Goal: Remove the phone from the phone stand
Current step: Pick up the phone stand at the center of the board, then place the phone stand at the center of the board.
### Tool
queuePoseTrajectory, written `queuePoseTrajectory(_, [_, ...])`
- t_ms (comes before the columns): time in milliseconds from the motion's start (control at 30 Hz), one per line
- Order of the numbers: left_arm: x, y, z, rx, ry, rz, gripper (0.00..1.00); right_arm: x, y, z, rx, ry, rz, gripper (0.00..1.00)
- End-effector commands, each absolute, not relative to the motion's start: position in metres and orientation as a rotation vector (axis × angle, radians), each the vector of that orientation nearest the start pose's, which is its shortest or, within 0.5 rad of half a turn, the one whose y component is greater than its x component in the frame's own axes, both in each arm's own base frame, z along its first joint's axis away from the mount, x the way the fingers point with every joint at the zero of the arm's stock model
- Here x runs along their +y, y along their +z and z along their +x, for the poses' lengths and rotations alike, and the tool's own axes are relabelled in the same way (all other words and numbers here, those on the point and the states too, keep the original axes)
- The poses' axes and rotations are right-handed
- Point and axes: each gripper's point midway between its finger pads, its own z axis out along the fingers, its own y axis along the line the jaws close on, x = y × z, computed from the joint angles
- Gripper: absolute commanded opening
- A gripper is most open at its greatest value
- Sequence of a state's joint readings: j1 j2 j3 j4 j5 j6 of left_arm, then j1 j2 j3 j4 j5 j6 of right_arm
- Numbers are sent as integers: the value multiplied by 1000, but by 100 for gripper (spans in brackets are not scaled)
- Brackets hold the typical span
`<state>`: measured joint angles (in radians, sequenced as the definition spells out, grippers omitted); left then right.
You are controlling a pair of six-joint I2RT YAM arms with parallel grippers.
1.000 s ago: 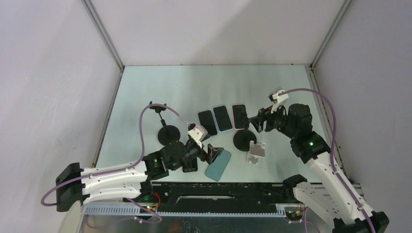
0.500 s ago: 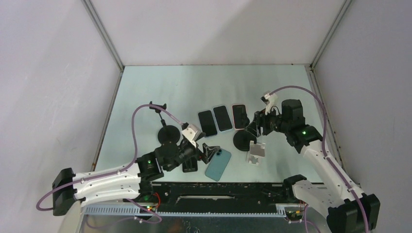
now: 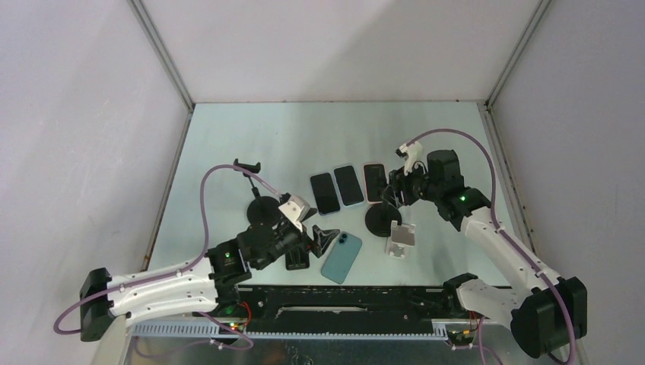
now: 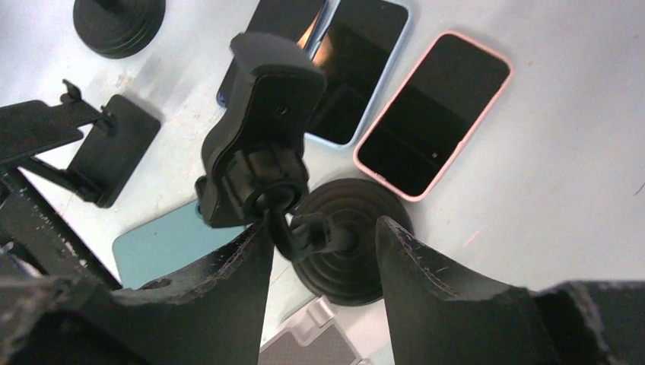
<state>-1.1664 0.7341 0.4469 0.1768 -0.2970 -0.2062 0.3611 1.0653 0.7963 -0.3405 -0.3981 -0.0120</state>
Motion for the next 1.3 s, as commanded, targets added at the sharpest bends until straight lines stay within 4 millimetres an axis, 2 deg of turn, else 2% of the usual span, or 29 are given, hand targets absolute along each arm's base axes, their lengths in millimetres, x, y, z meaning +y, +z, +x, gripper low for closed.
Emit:
queuePoseTrajectory(0, [-265,213,167,1621,-747,582,92,179,194,296,1979,571,-653,54])
queuePoseTrajectory(133, [-263,212,166,1625,-745,581,92,188,191,297,1974,616,-684,54])
queuePoseTrajectory(200, [-262,211,166,1626,-743,576,92,191,187,298,1979,621,-695,49])
queuePoseTrajectory(333, [-259,209,167,1636,-735,564,92,199,190,297,1944,649,-735,32])
queuePoseTrajectory(367, [-258,210,167,1637,-734,557,92,199,192,297,1937,649,-731,24])
queuePoseTrajectory(400, [-256,209,169,1644,-727,543,92,200,200,298,1909,647,-723,19])
queuePoseTrajectory(433, [-255,210,169,1644,-725,533,92,200,206,298,1896,653,-706,7])
queuePoseTrajectory(467, [-252,210,171,1649,-717,515,93,200,219,298,1853,652,-693,3])
queuePoseTrajectory(500, [-250,210,172,1652,-709,501,93,198,225,299,1841,653,-668,0])
queuePoseTrajectory(567, [-247,212,174,1654,-701,476,94,191,255,298,1759,625,-606,0])
queuePoseTrajectory(667, [-240,216,179,1661,-692,407,99,169,282,309,1710,512,-479,0])
queuePoseTrajectory(800, [-229,229,187,1664,-690,287,100,123,291,332,1729,340,-293,0])
queuePoseTrajectory(967, [-225,238,193,1701,-663,240,100,50,273,366,1795,108,-9,0])
queuePoseTrajectory(1000, [-224,231,194,1730,-631,254,100,36,267,371,1809,72,44,0])
queuePoseTrajectory(1033, [-223,235,194,1731,-627,251,100,28,266,374,1805,50,74,0])
queuePoseTrajectory(1167, [-222,229,195,1762,-598,257,100,-4,251,386,1824,-42,182,0])
queuePoseTrajectory(1267, [-221,230,195,1756,-603,246,100,-15,231,392,1871,-56,240,0])
